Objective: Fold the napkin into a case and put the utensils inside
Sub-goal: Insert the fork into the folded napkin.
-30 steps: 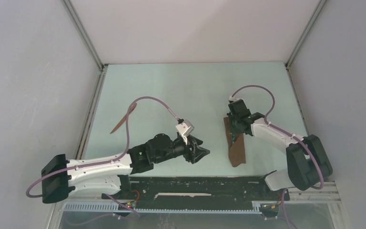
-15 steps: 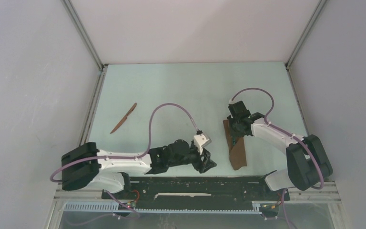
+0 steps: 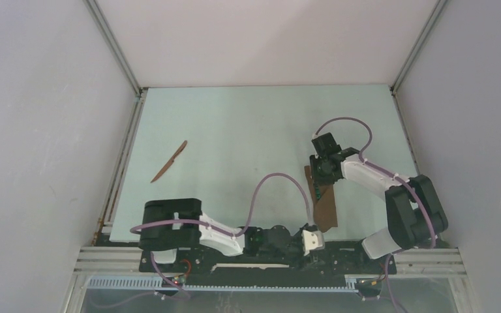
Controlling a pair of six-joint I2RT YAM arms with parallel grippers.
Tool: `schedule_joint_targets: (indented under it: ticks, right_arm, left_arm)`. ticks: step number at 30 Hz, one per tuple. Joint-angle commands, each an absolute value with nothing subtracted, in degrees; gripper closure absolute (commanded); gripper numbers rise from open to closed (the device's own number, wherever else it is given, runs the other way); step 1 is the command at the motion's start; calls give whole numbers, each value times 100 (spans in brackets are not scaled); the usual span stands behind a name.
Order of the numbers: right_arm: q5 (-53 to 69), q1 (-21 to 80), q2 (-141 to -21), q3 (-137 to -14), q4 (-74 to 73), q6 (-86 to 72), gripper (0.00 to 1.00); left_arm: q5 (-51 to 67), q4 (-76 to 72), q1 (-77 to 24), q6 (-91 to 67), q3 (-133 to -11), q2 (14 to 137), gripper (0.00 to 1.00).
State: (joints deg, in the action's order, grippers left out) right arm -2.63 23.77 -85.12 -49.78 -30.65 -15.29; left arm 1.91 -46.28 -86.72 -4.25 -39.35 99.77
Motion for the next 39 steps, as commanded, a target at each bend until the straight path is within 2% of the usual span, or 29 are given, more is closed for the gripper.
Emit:
schedule_joint_targets:
  ticks: [1, 8, 14, 25, 39]
  right_arm:
    - [-379, 2450, -8828, -5226, -3076, -1504, 63]
    - [-752, 2496, -9167, -5467, -3132, -1585, 69]
    - [-810, 2601, -9374, -5605, -3253, -1630, 84]
    - [-843, 2661, -9264, -5607, -3407, -1638, 100]
    - [-841, 2878, -8940, -5585, -3791, -1663, 100]
  left_arm:
    - [186, -5277, -8746, -69, -4409, 10361, 36]
    - [116, -5792, -8661, -81, -4534, 10916, 46]
    - [28, -6338, -8348, -303, -4446, 11295, 54]
    - [18, -7159, -7908, -937, -4398, 11898, 53]
    - [12, -7208, -7775, -1124, -4448, 12174, 55]
